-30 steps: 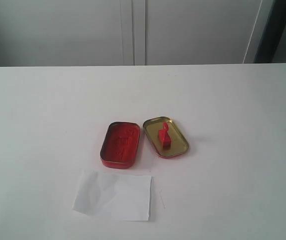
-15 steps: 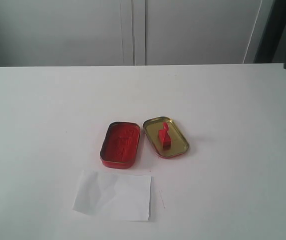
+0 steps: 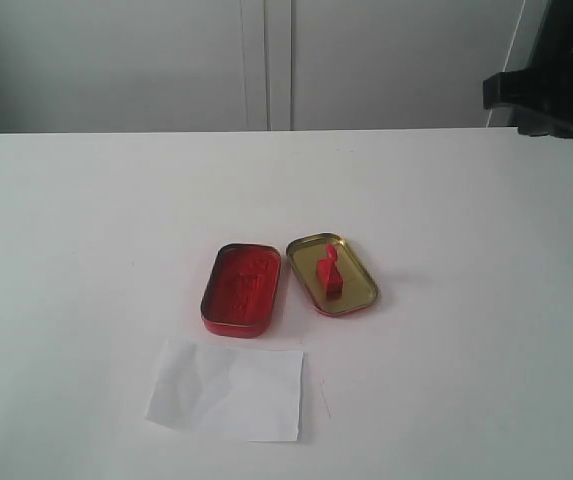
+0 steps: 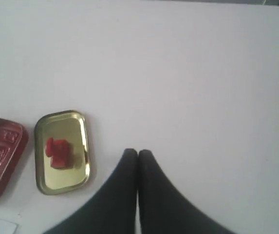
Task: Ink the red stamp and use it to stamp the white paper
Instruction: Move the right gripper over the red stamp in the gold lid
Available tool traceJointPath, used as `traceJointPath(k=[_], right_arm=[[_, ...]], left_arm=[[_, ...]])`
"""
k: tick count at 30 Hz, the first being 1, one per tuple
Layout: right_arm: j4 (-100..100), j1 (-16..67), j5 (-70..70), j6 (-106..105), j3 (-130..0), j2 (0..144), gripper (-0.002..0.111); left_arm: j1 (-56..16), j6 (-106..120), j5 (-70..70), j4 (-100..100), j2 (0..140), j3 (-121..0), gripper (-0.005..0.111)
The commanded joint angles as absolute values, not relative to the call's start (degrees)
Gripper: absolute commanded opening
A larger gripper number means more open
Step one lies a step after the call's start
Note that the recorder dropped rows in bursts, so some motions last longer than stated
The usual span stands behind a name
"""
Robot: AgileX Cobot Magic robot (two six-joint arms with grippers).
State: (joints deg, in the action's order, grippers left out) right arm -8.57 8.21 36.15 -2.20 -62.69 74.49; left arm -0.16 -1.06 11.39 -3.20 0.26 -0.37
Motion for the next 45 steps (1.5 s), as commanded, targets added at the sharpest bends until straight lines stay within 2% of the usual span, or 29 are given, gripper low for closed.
traceJointPath(k=[1, 10, 24, 31, 45], right_arm=[[-9.4, 11.5, 41.2, -1.4, -67.9, 78.9, 0.000], [-8.6, 19.2, 47.3, 1.7, -78.2, 89.5, 0.000], [-2.3, 27.9, 64.8, 6.3, -103.3, 115.5, 0.000], [-2.0, 28.8, 65.4, 7.4, -104.7, 120.9, 0.000], [-3.2, 28.9, 63.9, 7.8, -104.7, 121.2, 0.000]], left_arm=[[-0.1, -1.1, 11.2, -3.4, 0.0, 0.0, 0.000], [-0.1, -1.1, 11.2, -3.4, 0.0, 0.0, 0.000], [-0.1, -1.1, 11.2, -3.4, 0.0, 0.0, 0.000], [-0.1, -1.1, 11.2, -3.4, 0.0, 0.0, 0.000], [-0.1, -1.1, 11.2, -3.4, 0.0, 0.0, 0.000]])
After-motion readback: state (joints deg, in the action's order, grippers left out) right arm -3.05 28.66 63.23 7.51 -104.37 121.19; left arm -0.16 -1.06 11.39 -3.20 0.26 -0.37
